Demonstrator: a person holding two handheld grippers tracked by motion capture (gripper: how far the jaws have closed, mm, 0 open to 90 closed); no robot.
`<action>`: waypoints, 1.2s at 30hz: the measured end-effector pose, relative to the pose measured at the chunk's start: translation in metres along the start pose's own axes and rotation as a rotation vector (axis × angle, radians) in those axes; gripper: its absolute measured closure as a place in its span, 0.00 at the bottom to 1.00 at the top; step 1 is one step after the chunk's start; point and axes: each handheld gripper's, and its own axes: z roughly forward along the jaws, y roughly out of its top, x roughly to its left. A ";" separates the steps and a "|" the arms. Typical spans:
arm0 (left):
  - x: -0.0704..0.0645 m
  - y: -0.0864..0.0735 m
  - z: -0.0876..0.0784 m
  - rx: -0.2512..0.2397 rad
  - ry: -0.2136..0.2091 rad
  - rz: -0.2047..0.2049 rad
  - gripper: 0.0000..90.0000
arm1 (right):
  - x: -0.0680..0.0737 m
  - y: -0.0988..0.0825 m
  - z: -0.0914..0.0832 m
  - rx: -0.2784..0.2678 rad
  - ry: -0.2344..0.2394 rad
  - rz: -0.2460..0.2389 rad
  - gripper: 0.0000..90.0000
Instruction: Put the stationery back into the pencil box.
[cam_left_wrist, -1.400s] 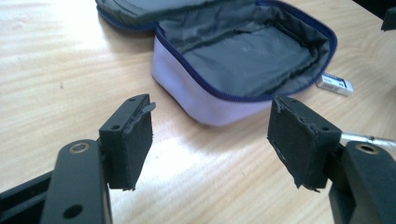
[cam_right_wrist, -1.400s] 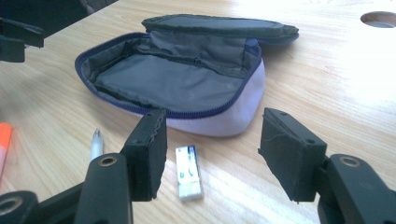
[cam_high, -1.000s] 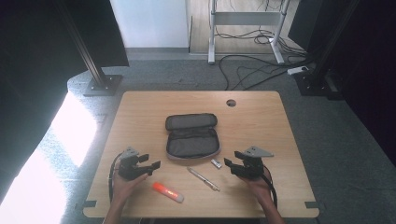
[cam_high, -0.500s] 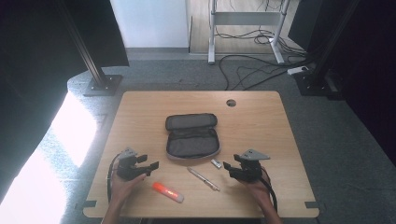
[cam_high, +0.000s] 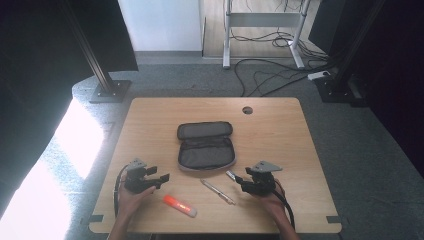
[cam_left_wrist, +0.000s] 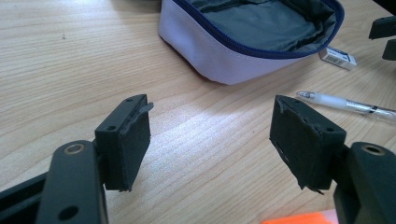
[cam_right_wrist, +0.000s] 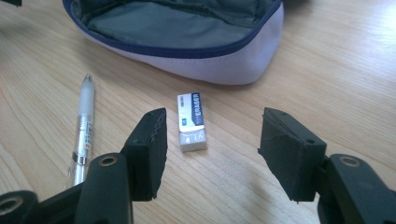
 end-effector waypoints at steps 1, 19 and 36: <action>0.000 0.000 0.000 0.000 -0.001 -0.001 0.33 | 0.000 0.000 0.000 0.000 0.000 0.000 0.46; -0.002 0.000 0.001 0.013 -0.011 0.003 0.33 | 0.009 0.007 0.021 0.034 0.006 -0.010 0.54; -0.004 -0.001 0.005 0.041 -0.016 0.014 0.35 | 0.016 0.007 0.037 0.093 -0.005 -0.046 0.69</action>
